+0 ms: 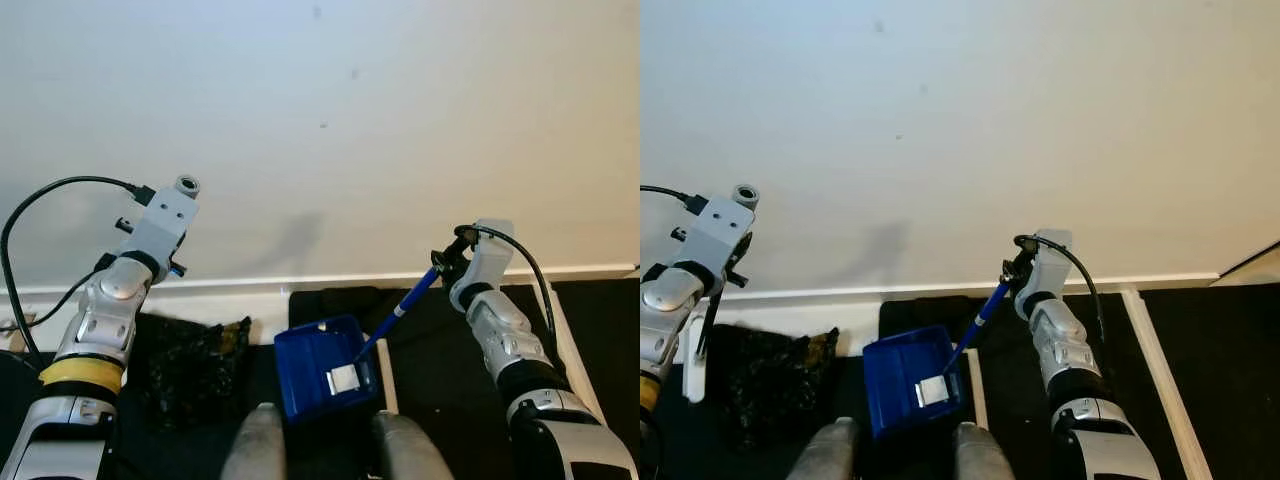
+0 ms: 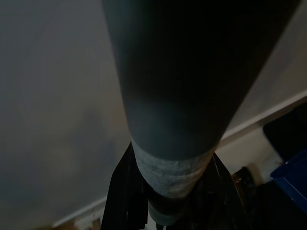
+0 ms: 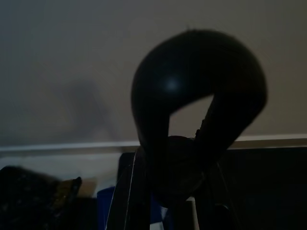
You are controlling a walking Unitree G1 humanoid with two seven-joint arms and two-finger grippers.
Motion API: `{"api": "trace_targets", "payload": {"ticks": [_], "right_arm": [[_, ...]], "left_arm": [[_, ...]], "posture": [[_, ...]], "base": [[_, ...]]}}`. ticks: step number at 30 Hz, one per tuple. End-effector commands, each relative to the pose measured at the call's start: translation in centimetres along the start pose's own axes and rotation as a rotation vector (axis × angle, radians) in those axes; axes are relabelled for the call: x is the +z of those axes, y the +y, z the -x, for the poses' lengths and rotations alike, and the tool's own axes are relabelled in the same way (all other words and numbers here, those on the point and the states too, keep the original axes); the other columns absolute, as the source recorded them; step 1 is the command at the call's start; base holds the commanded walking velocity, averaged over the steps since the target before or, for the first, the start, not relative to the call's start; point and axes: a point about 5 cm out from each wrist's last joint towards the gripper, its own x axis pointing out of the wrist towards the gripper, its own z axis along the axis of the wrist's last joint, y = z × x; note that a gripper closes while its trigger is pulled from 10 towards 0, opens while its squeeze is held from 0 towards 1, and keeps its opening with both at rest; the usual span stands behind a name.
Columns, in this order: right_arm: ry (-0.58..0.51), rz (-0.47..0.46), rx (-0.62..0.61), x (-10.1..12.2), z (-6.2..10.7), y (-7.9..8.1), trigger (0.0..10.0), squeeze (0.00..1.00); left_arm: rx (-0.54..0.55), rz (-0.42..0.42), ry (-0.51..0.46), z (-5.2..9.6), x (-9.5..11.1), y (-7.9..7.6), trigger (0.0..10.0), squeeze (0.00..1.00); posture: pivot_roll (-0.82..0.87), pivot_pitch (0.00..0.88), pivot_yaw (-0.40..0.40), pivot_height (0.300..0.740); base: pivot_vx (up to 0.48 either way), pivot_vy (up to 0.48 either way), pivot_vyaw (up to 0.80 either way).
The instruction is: Sweep floor
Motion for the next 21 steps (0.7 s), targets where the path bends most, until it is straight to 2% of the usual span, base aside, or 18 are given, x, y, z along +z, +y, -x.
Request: {"api": "trace_targets", "payload": {"ticks": [1, 11, 19, 21], "right_arm": [[0.006, -0.004, -0.028, 0.1, 0.2, -1.0, 10.0, 0.00], [-0.016, 0.018, -0.060, 0.8, 0.1, -1.6, 10.0, 0.00], [-0.073, 0.029, -0.090, 1.7, -0.2, -1.2, 10.0, 0.00], [-0.089, 0.022, -0.096, 1.7, -0.3, -0.7, 10.0, 0.00]], "left_arm": [[0.014, -0.057, 0.004, 0.1, -0.1, 0.5, 10.0, 0.00], [0.042, -0.036, -0.011, -0.3, -0.1, 0.5, 10.0, 0.00], [0.063, -0.017, -0.045, -1.0, 0.4, 0.3, 10.0, 0.00], [0.057, -0.005, -0.054, -1.1, 0.5, -0.1, 10.0, 0.00]], "posture": [[0.13, 0.096, -0.104, 0.740], [0.13, 0.109, -0.107, 0.740], [0.12, 0.137, -0.105, 0.740], [0.11, 0.146, -0.101, 0.740]], "base": [[0.000, 0.000, 0.00], [0.000, 0.000, 0.00], [0.000, 0.000, 0.00], [0.000, 0.000, 0.00]]}}
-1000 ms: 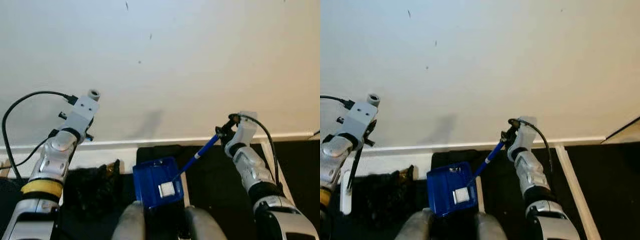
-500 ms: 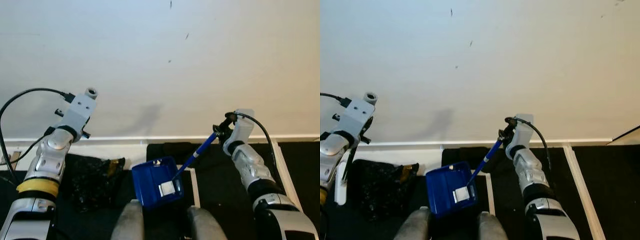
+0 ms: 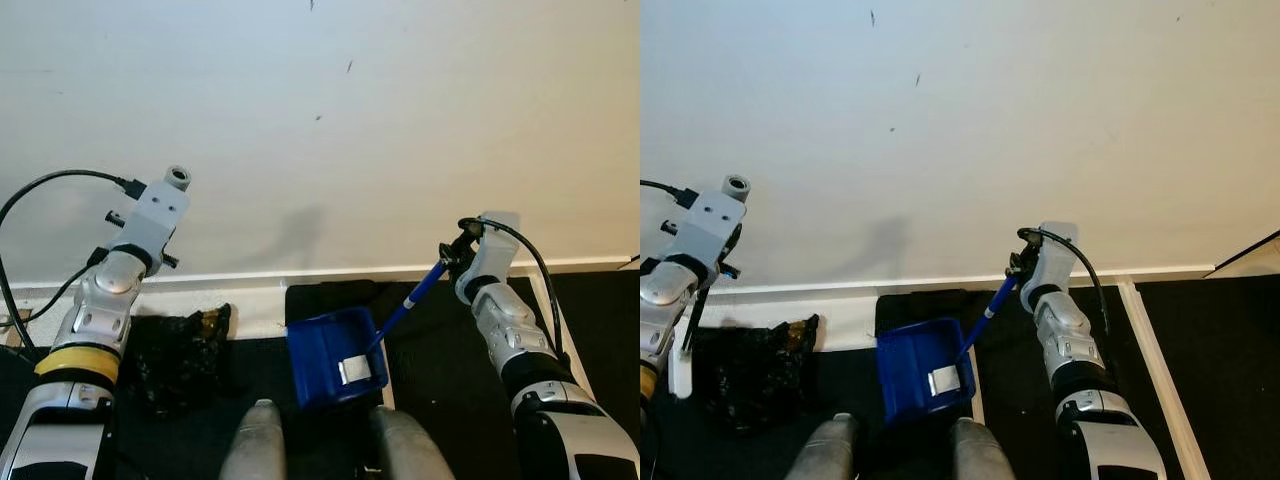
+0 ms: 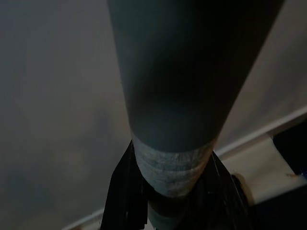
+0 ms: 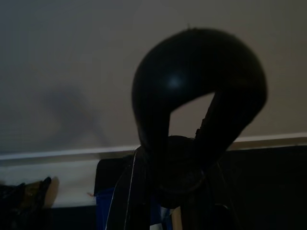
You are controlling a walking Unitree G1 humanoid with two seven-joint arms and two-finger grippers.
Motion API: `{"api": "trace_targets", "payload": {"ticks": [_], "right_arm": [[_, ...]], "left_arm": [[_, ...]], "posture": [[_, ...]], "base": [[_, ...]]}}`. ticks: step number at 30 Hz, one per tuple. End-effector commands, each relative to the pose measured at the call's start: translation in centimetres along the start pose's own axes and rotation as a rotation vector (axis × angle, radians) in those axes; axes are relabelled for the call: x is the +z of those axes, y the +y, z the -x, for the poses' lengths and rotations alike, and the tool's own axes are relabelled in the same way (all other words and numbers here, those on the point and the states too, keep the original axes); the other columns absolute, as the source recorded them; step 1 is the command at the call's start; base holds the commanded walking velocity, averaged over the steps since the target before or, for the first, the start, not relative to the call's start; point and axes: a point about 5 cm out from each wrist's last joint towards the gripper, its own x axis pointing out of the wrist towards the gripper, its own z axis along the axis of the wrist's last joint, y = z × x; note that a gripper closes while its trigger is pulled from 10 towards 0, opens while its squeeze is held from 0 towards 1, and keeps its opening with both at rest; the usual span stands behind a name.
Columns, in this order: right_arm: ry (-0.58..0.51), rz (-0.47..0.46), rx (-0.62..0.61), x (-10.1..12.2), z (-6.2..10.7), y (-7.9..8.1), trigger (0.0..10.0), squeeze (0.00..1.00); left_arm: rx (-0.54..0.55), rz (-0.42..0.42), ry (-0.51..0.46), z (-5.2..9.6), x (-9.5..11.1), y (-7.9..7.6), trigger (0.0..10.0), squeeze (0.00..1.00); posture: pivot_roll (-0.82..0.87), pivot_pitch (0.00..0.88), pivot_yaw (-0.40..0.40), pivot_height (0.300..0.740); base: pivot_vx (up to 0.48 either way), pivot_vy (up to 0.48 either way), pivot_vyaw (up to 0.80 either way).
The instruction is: Sweep floor
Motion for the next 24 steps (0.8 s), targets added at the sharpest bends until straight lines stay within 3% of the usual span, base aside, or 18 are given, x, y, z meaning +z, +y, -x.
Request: {"api": "trace_targets", "payload": {"ticks": [1, 8, 13, 24], "right_arm": [[-0.039, -0.021, -0.015, 0.4, -0.1, 0.4, 10.0, 0.00], [-0.003, -0.048, -0.008, -1.5, 0.1, 2.2, 10.0, 0.00], [0.070, 0.024, -0.027, -2.9, 0.3, 3.1, 10.0, 0.00], [0.146, 0.130, -0.070, -2.8, -0.5, 4.6, 10.0, 0.00]], "left_arm": [[-0.010, 0.000, -0.010, -0.3, 0.1, -0.9, 10.0, 0.00], [-0.030, 0.015, -0.016, -0.5, 0.1, -1.7, 10.0, 0.00], [-0.041, 0.016, -0.002, -0.7, -0.4, -2.2, 10.0, 0.00], [-0.071, 0.003, 0.002, -1.4, -0.2, -3.3, 10.0, 0.00]], "posture": [[0.11, 0.146, -0.101, 0.740], [0.11, 0.165, -0.099, 0.740], [0.09, 0.195, -0.108, 0.740], [0.05, 0.253, -0.135, 0.740]], "base": [[0.000, 0.000, 0.00], [0.000, 0.000, 0.00], [0.000, 0.000, 0.00], [0.000, 0.000, 0.00]]}}
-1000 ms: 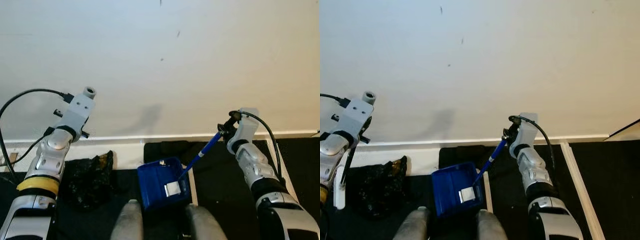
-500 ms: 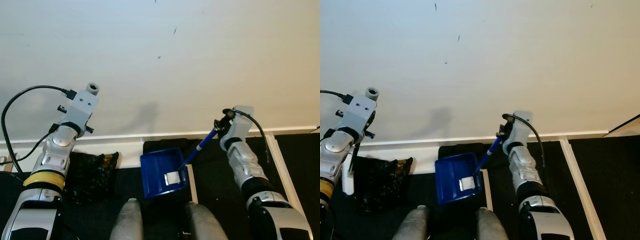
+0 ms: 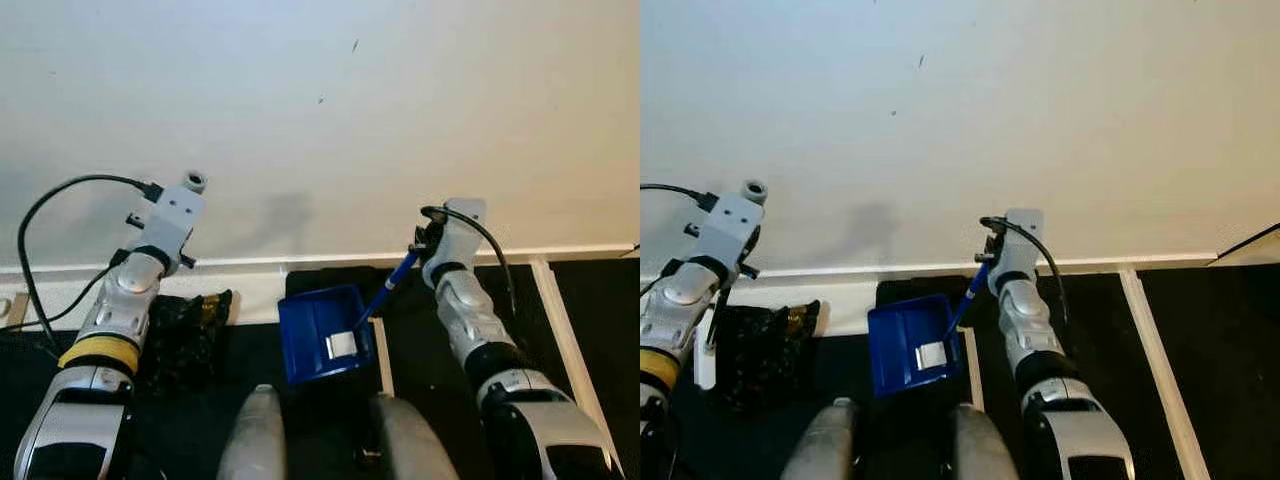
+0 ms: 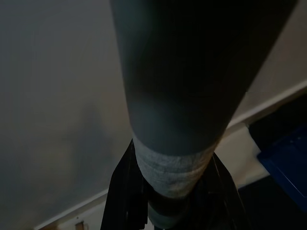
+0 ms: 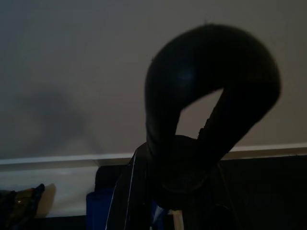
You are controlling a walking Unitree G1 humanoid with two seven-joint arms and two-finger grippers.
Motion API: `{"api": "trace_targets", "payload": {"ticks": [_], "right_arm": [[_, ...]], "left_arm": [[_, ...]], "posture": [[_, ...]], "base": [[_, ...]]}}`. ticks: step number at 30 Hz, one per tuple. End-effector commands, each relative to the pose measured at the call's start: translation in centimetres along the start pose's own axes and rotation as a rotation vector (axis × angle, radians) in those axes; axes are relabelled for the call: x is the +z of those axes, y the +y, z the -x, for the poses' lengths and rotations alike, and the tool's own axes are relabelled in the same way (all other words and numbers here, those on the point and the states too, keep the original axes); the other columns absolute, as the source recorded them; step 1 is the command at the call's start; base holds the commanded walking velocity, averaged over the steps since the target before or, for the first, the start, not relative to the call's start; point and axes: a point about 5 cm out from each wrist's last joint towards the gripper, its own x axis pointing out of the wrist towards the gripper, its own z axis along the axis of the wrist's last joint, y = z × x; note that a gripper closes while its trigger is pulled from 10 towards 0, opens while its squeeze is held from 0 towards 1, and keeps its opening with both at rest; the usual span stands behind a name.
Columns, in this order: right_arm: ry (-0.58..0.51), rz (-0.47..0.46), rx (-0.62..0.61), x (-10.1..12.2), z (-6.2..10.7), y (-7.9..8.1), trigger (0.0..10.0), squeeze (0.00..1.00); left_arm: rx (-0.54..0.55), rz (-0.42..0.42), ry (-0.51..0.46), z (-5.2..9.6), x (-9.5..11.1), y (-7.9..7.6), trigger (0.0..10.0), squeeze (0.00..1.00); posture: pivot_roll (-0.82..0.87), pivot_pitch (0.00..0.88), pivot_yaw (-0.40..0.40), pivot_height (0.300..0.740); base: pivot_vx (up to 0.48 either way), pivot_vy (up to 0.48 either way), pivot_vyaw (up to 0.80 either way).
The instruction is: Sweep floor
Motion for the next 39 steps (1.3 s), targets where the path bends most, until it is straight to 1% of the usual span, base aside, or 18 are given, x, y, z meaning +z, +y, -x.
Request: {"api": "trace_targets", "payload": {"ticks": [1, 3, 8, 11, 17, 19, 20, 23, 24, 25, 26, 28, 29, 31, 33, 35, 38, 39], "right_arm": [[0.206, 0.065, -0.029, -3.7, 0.9, -0.3, 10.0, 0.00], [0.233, 0.078, -0.015, -3.7, 0.7, 0.2, 10.0, 0.00], [0.242, 0.103, -0.003, -3.5, 0.5, 0.3, 10.0, 0.00], [0.226, 0.139, 0.025, -2.8, 0.2, 0.6, 10.0, 0.00], [0.228, 0.147, 0.028, -2.8, 0.1, 0.6, 10.0, 0.00], [0.235, 0.149, 0.024, -2.9, 0.2, 0.4, 10.0, 0.00], [0.240, 0.150, 0.019, -3.1, 0.3, 0.1, 10.0, 0.00], [0.244, 0.151, 0.016, -3.2, 0.3, 0.0, 10.0, 0.00], [0.252, 0.149, 0.000, -3.5, 0.5, -0.5, 10.0, 0.00], [0.252, 0.149, 0.000, -3.5, 0.5, -0.5, 10.0, 0.00], [0.259, 0.148, -0.024, -3.8, 0.7, -1.3, 10.0, 0.00], [0.264, 0.148, -0.041, -3.9, 0.8, -1.9, 10.0, 0.00], [0.264, 0.148, -0.041, -3.9, 0.8, -1.9, 10.0, 0.00], [0.263, 0.151, -0.054, -4.0, 0.9, -2.4, 10.0, 0.00], [0.262, 0.148, -0.072, -4.1, 1.0, -3.1, 10.0, 0.00], [0.263, 0.144, -0.087, -4.2, 1.2, -3.6, 10.0, 0.00], [0.264, 0.142, -0.092, -4.3, 1.2, -3.8, 10.0, 0.00], [0.267, 0.140, -0.095, -4.4, 1.3, -3.9, 10.0, 0.00]], "left_arm": [[-0.031, -0.022, -0.018, -0.5, 0.6, -1.0, 10.0, 0.00], [-0.048, -0.026, -0.031, -0.8, 1.2, -1.3, 10.0, 0.00], [-0.060, -0.029, -0.041, -1.1, 1.7, -1.6, 10.0, 0.00], [-0.086, -0.033, -0.051, -1.8, 2.6, -2.6, 10.0, 0.00], [-0.100, -0.008, -0.042, -2.3, 2.9, -3.7, 10.0, 0.00], [-0.132, 0.027, -0.049, -2.6, 3.7, -5.2, 10.0, 0.00], [-0.159, 0.038, -0.063, -2.8, 4.5, -6.4, 10.0, 0.00], [-0.177, 0.045, -0.072, -3.0, 5.0, -7.2, 10.0, 0.00], [-0.234, 0.090, -0.115, -3.2, 7.0, -9.8, 10.0, 0.00], [-0.234, 0.090, -0.115, -3.2, 7.0, -9.8, 10.0, 0.00], [-0.296, 0.166, -0.181, -3.2, 10.0, -12.7, 10.0, 0.00], [-0.330, 0.235, -0.230, -3.0, 12.4, -14.4, 10.0, 0.00], [-0.330, 0.235, -0.230, -3.0, 12.4, -14.4, 10.0, 0.00], [-0.353, 0.262, -0.278, -2.8, 14.2, -15.5, 10.0, 0.00], [-0.342, 0.330, -0.365, -2.4, 17.6, -16.2, 10.0, 0.00], [-0.324, 0.390, -0.427, -2.2, 20.0, -16.4, 10.0, 0.00], [-0.313, 0.415, -0.443, -2.1, 20.7, -16.3, 10.0, 0.00], [-0.302, 0.441, -0.467, -1.9, 21.8, -16.2, 10.0, 0.00]], "posture": [[0.04, 0.264, -0.139, 0.740], [0.04, 0.269, -0.141, 0.740], [0.03, 0.278, -0.144, 0.740], [0.03, 0.287, -0.151, 0.740], [0.03, 0.287, -0.151, 0.740], [0.02, 0.290, -0.150, 0.740], [0.02, 0.290, -0.149, 0.740], [0.02, 0.290, -0.149, 0.740], [0.01, 0.289, -0.145, 0.740], [0.01, 0.289, -0.145, 0.740], [0.01, 0.289, -0.145, 0.740], [0.01, 0.290, -0.144, 0.740], [0.01, 0.290, -0.144, 0.740], [0.01, 0.289, -0.143, 0.740], [0.01, 0.286, -0.141, 0.740], [0.01, 0.282, -0.139, 0.740], [0.01, 0.282, -0.139, 0.740], [0.02, 0.278, -0.135, 0.740]], "base": [[0.000, 0.000, 0.00], [0.000, 0.000, 0.00], [0.000, 0.000, 0.00], [0.000, 0.000, 0.00], [0.000, 0.000, 0.00], [0.000, 0.000, 0.00], [0.000, 0.000, 0.00], [0.000, 0.000, 0.00], [0.000, 0.000, 0.00], [0.000, 0.000, 0.00], [0.000, 0.000, 0.00], [0.000, 0.000, 0.00], [0.000, 0.000, 0.00], [0.000, 0.000, 0.00], [0.000, 0.000, 0.00], [0.000, 0.000, 0.00], [0.000, 0.000, 0.00], [0.000, 0.000, 0.00]]}}
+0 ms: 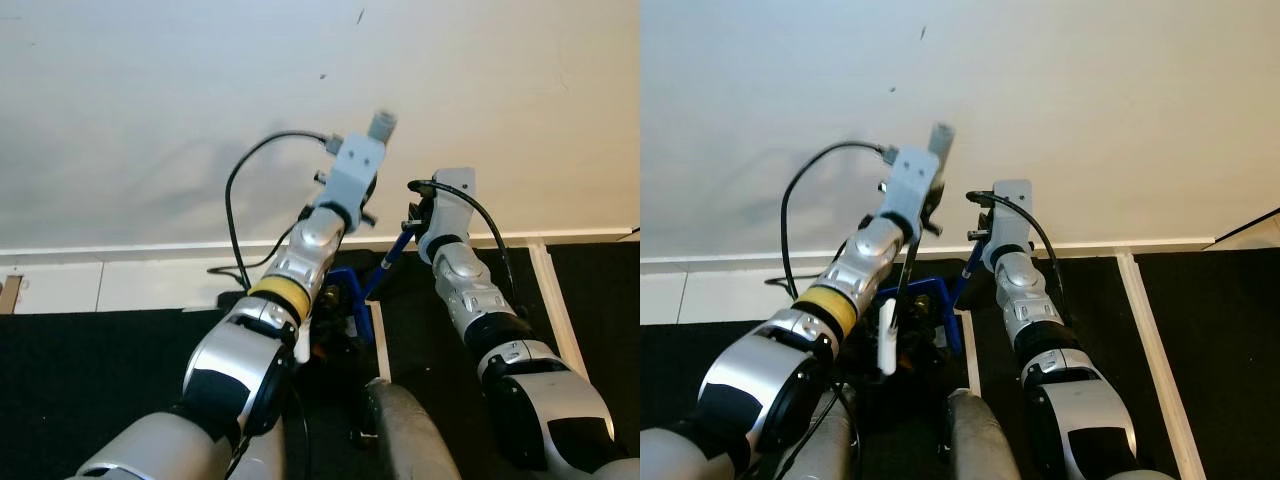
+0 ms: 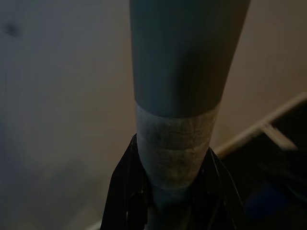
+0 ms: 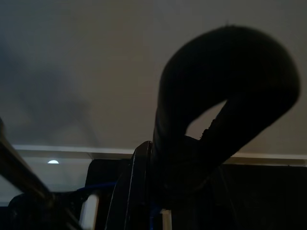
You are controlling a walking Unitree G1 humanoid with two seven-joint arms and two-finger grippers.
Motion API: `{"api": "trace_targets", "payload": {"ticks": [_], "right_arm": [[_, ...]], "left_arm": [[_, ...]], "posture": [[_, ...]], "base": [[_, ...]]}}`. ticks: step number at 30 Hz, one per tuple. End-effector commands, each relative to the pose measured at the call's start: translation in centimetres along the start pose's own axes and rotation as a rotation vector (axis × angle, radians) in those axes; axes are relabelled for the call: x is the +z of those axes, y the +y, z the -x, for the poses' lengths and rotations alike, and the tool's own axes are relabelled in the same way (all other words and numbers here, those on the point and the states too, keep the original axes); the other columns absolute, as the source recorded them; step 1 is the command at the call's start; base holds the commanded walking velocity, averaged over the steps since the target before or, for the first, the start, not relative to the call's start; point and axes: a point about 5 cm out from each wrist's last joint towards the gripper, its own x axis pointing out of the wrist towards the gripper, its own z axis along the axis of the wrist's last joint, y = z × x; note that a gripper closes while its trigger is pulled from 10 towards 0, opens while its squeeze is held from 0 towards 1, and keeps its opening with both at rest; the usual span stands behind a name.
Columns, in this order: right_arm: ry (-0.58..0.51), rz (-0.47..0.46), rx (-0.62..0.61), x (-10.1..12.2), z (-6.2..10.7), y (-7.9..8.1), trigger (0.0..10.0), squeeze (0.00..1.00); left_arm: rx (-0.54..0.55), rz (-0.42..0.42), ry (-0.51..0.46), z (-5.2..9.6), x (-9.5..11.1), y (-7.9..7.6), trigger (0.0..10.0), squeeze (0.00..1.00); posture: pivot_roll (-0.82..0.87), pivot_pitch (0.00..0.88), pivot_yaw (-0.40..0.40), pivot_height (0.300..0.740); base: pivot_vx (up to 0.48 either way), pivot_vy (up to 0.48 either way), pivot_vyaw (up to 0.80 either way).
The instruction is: Sweep floor
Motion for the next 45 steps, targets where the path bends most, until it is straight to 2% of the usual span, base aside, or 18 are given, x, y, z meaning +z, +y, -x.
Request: {"api": "trace_targets", "payload": {"ticks": [1, 9, 10, 14, 19, 23, 28, 29, 31, 34, 36, 37, 39, 40, 41, 42, 44, 45], "right_arm": [[0.267, 0.065, -0.087, -6.6, 2.3, -2.5, 10.0, 0.00], [0.280, 0.042, -0.088, -7.3, 2.7, -2.5, 10.0, 0.00], [0.293, 0.012, -0.095, -7.7, 2.9, -2.7, 10.0, 0.00], [0.295, -0.027, -0.093, -7.8, 3.0, -2.6, 10.0, 0.00], [0.281, -0.042, -0.089, -7.5, 2.8, -2.7, 10.0, 0.00], [0.278, -0.039, -0.092, -7.4, 2.8, -2.8, 10.0, 0.00], [0.272, -0.041, -0.091, -7.3, 2.7, -2.8, 10.0, 0.00], [0.272, -0.041, -0.091, -7.3, 2.7, -2.8, 10.0, 0.00], [0.273, -0.041, -0.089, -7.4, 2.7, -2.7, 10.0, 0.00], [0.276, -0.039, -0.084, -7.5, 2.8, -2.6, 10.0, 0.00], [0.277, -0.038, -0.082, -7.5, 2.8, -2.6, 10.0, 0.00], [0.279, -0.037, -0.080, -7.6, 2.8, -2.6, 10.0, 0.00], [0.280, -0.036, -0.077, -7.6, 2.8, -2.5, 10.0, 0.00], [0.282, -0.034, -0.074, -7.7, 2.8, -2.4, 10.0, 0.00], [0.283, -0.033, -0.070, -7.7, 2.8, -2.3, 10.0, 0.00], [0.283, -0.033, -0.070, -7.7, 2.8, -2.3, 10.0, 0.00], [0.284, -0.032, -0.066, -7.7, 2.8, -2.2, 10.0, 0.00], [0.283, -0.032, -0.065, -7.6, 2.8, -2.1, 10.0, 0.00]], "left_arm": [[-0.024, 0.056, -0.089, -0.8, 2.5, -2.3, 10.0, 0.00], [-0.018, 0.127, -0.135, -1.0, 3.9, -3.4, 10.0, 0.00], [-0.054, 0.156, -0.138, -0.8, 3.8, -4.5, 10.0, 0.00], [-0.097, 0.134, -0.136, -0.4, 3.4, -5.4, 10.0, 0.00], [-0.086, 0.115, -0.106, 0.0, 2.0, -4.7, 10.0, 0.00], [-0.049, 0.101, -0.116, -0.2, 2.4, -2.9, 10.0, 0.00], [-0.101, -0.076, -0.187, 0.0, 4.9, 1.9, 10.0, 0.00], [-0.101, -0.076, -0.187, 0.0, 4.9, 1.9, 10.0, 0.00], [-0.108, -0.069, -0.230, 0.6, 6.5, 4.3, 10.0, 0.00], [-0.104, 0.013, -0.320, 1.8, 9.8, 7.7, 10.0, 0.00], [-0.096, 0.034, -0.343, 2.2, 10.6, 8.6, 10.0, 0.00], [-0.089, 0.016, -0.351, 2.7, 11.2, 9.9, 10.0, 0.00], [-0.086, -0.020, -0.344, 3.1, 11.5, 10.9, 10.0, 0.00], [-0.105, -0.117, -0.289, 3.6, 11.0, 11.8, 10.0, 0.00], [-0.155, -0.253, -0.164, 4.3, 9.4, 12.6, 10.0, 0.00], [-0.155, -0.253, -0.164, 4.3, 9.4, 12.6, 10.0, 0.00], [-0.232, -0.405, 0.041, 5.4, 6.3, 13.5, 10.0, 0.00], [-0.255, -0.434, 0.103, 5.9, 5.3, 13.6, 10.0, 0.00]], "posture": [[0.02, 0.278, -0.135, 0.740], [0.03, 0.265, -0.129, 0.740], [0.04, 0.252, -0.128, 0.740], [0.05, 0.242, -0.125, 0.740], [0.06, 0.221, -0.120, 0.740], [0.06, 0.206, -0.119, 0.740], [0.08, 0.194, -0.113, 0.740], [0.08, 0.194, -0.113, 0.740], [0.08, 0.190, -0.114, 0.740], [0.09, 0.188, -0.116, 0.740], [0.09, 0.188, -0.116, 0.740], [0.09, 0.187, -0.117, 0.740], [0.09, 0.187, -0.117, 0.740], [0.10, 0.185, -0.118, 0.740], [0.10, 0.185, -0.118, 0.740], [0.10, 0.185, -0.118, 0.740], [0.10, 0.184, -0.120, 0.740], [0.10, 0.184, -0.120, 0.740]], "base": [[0.000, 0.000, 0.00], [0.000, 0.000, 0.00], [0.000, 0.000, 0.00], [0.000, 0.000, 0.00], [0.000, 0.000, 0.00], [0.000, 0.000, 0.00], [0.000, 0.000, 0.00], [0.000, 0.000, 0.00], [0.000, 0.000, 0.00], [0.000, 0.000, 0.00], [0.000, 0.000, 0.00], [0.000, 0.000, 0.00], [0.000, 0.000, 0.00], [0.000, 0.000, 0.00], [0.000, 0.000, 0.00], [0.000, 0.000, 0.00], [0.000, 0.000, 0.00], [0.000, 0.000, 0.00]]}}
